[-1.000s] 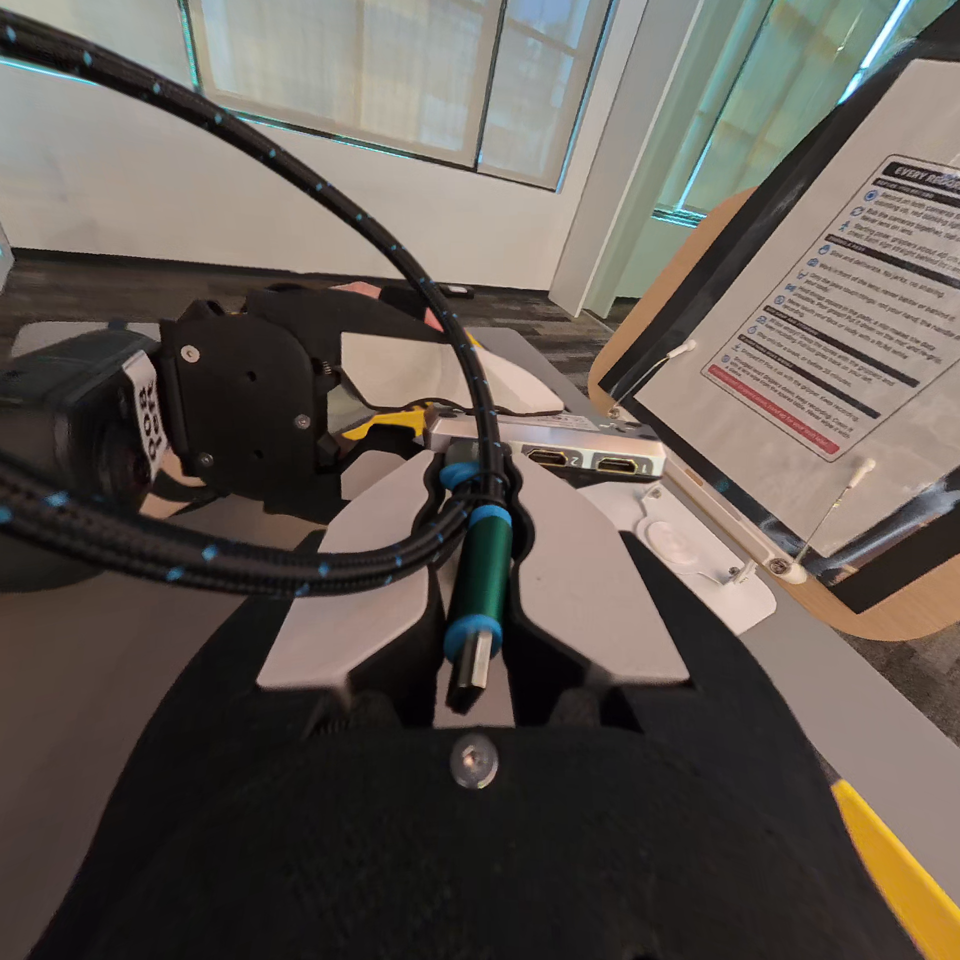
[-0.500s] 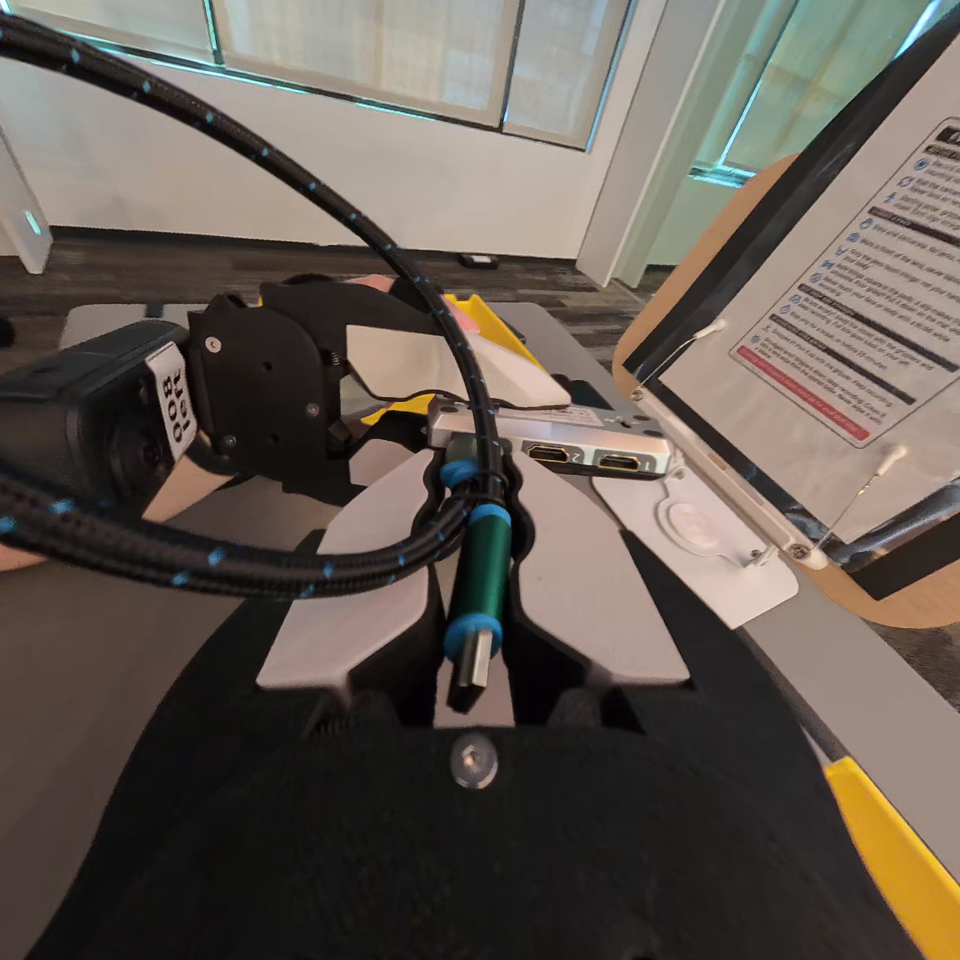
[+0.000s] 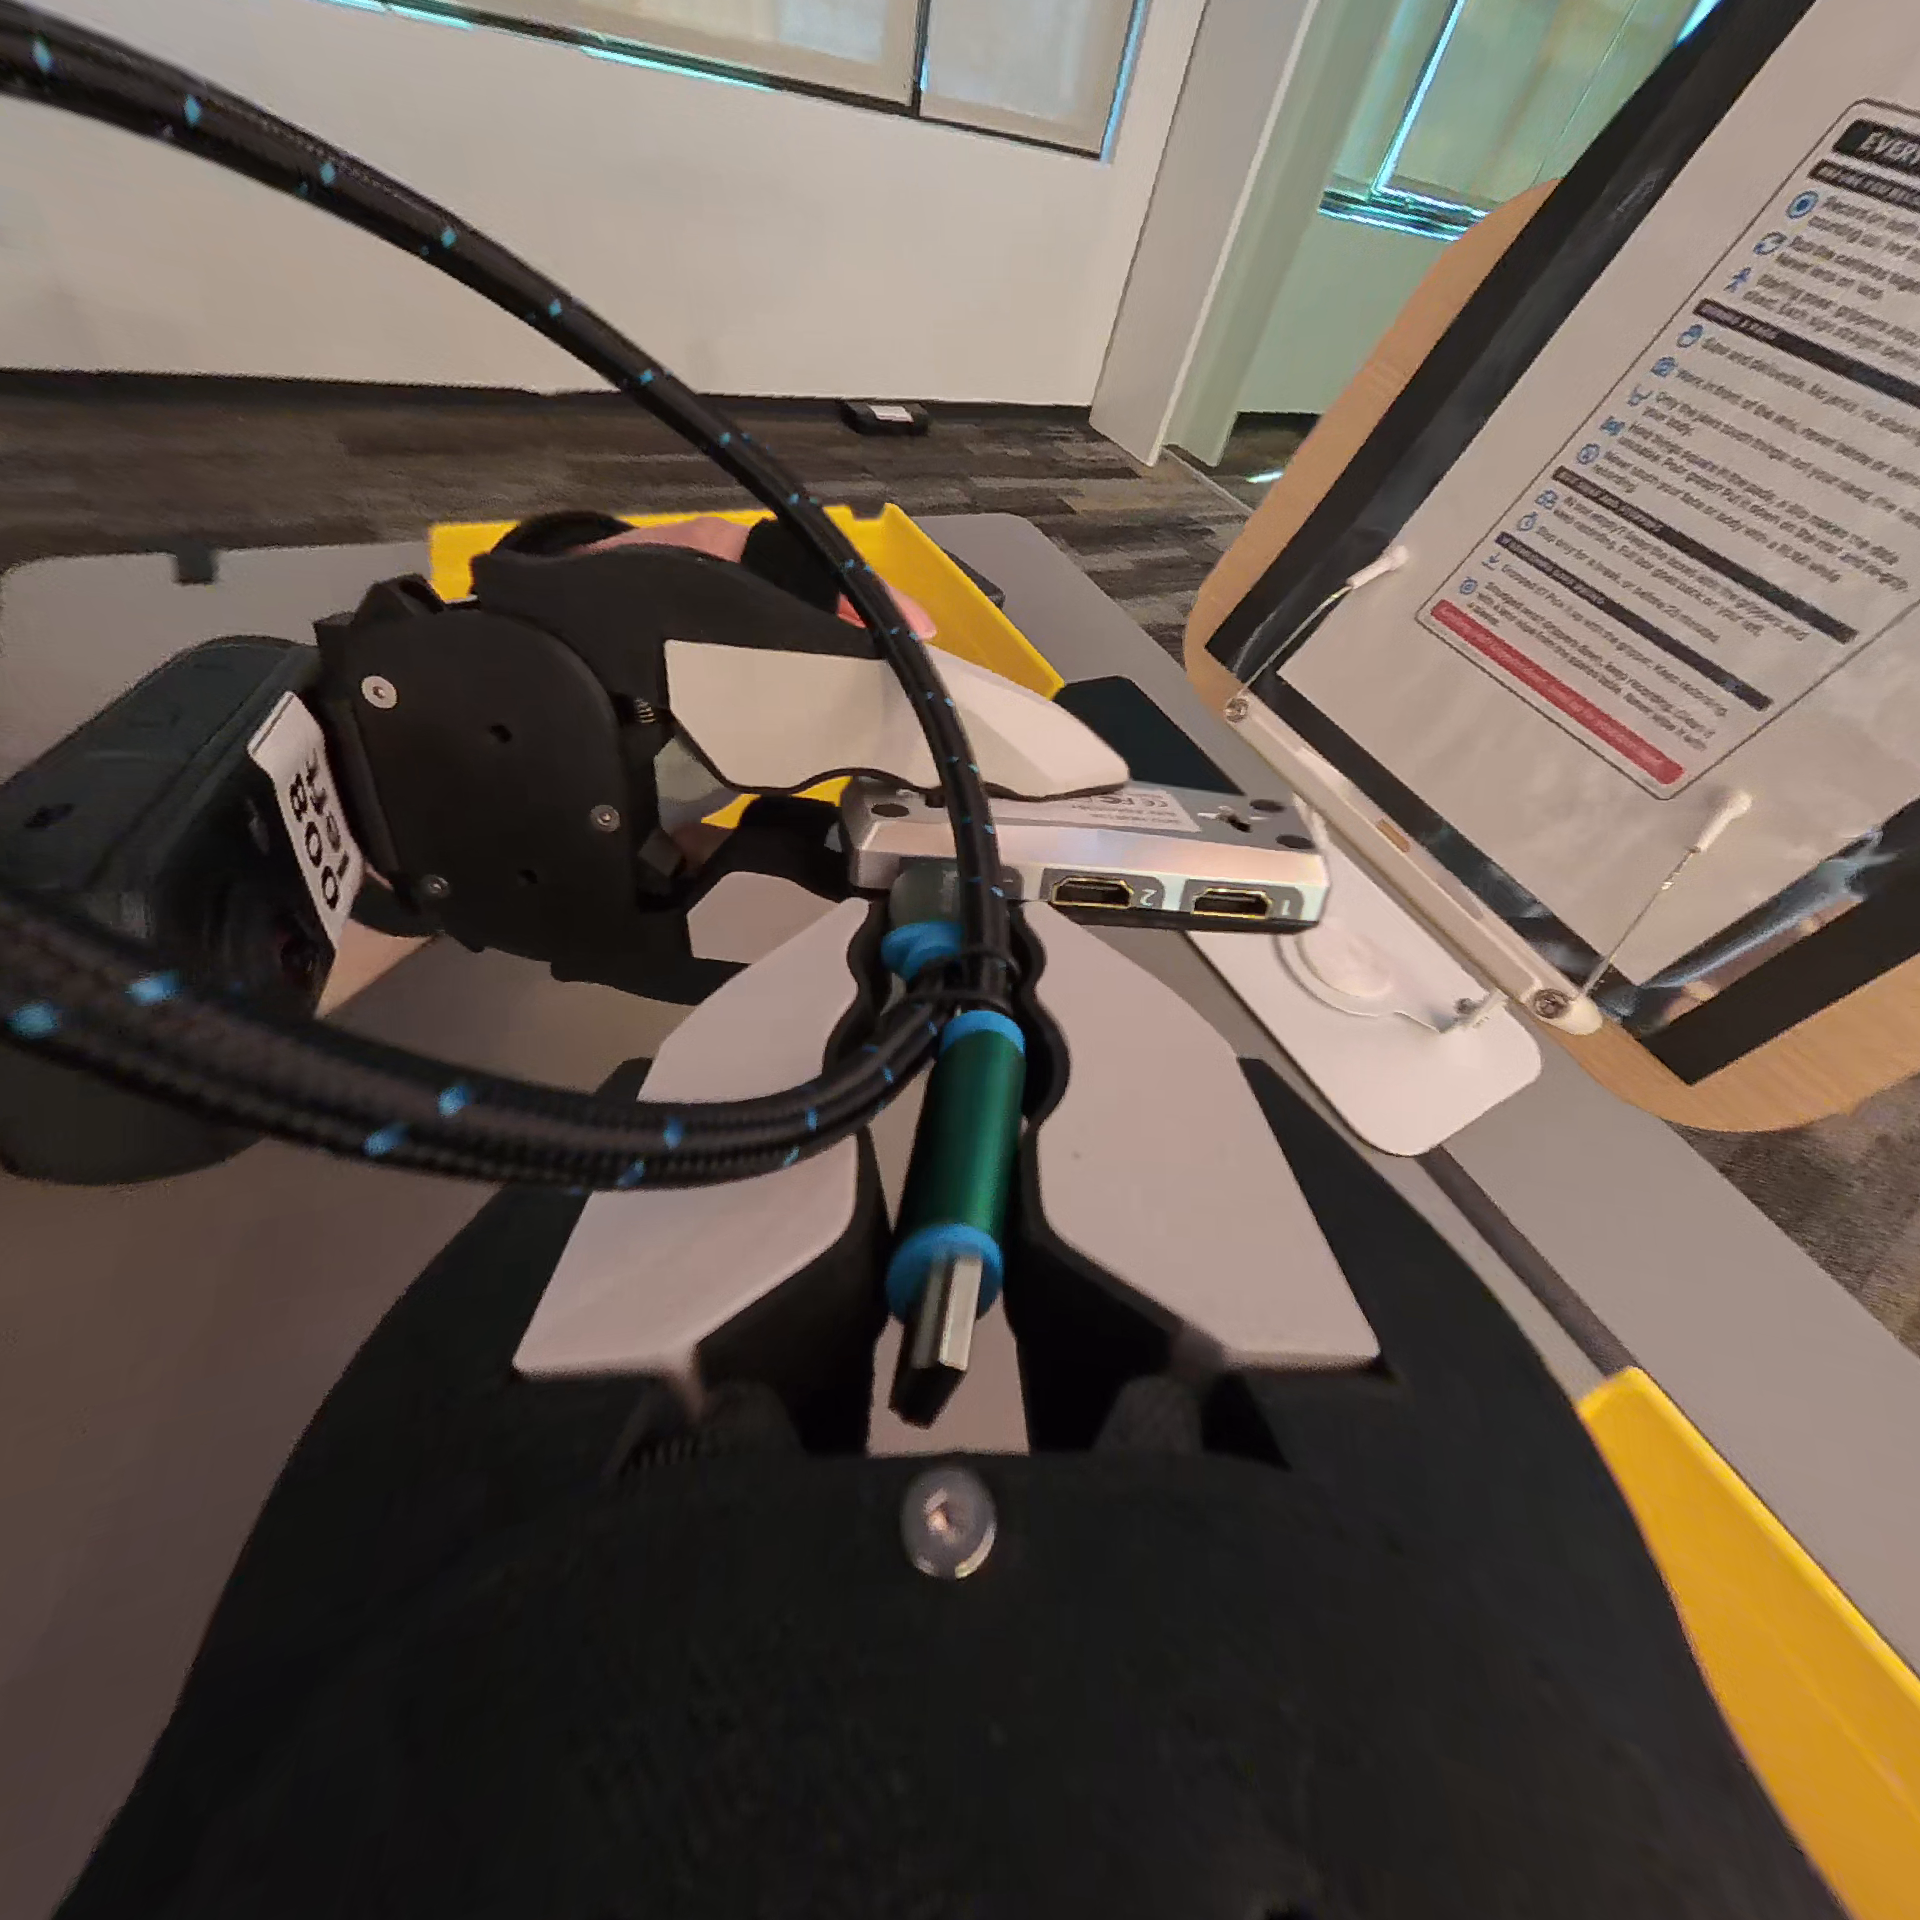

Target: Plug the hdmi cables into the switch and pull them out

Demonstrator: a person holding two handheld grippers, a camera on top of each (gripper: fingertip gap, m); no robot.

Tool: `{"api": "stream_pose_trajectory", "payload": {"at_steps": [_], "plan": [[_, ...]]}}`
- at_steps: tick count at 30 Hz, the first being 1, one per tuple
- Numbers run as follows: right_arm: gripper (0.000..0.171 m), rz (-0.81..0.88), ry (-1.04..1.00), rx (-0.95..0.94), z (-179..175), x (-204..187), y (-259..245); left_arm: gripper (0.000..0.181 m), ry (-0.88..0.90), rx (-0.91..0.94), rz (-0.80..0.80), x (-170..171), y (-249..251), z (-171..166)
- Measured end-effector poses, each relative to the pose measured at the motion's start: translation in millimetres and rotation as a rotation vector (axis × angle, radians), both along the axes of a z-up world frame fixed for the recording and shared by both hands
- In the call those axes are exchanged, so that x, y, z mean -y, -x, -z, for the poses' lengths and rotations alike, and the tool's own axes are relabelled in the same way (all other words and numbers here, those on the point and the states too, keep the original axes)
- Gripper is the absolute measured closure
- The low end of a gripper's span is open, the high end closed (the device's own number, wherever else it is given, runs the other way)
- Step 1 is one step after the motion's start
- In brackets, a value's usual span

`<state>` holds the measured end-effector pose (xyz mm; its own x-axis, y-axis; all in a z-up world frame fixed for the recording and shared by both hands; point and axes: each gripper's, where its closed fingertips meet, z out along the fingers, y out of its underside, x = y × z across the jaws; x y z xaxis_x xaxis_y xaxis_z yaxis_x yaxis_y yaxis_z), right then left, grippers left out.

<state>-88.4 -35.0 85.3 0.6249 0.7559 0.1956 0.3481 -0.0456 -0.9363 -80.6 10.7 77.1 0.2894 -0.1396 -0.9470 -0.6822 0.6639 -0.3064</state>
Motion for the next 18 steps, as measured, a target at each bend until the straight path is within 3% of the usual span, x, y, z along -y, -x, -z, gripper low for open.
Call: {"api": "stream_pose_trajectory", "payload": {"at_steps": [7, 18], "plan": [[0.149, -0.075, 0.097, -0.061, 5.5, 1.2, -3.4, 0.159, 0.003, -0.035, 0.003, 0.6, -2.7, 5.7], [0.149, 0.073, -0.031, 0.042, -0.1, -1.6, -1.5, 0.159, 0.014, 0.031, -0.03, -3.5, 0.0, -1.7]]}}
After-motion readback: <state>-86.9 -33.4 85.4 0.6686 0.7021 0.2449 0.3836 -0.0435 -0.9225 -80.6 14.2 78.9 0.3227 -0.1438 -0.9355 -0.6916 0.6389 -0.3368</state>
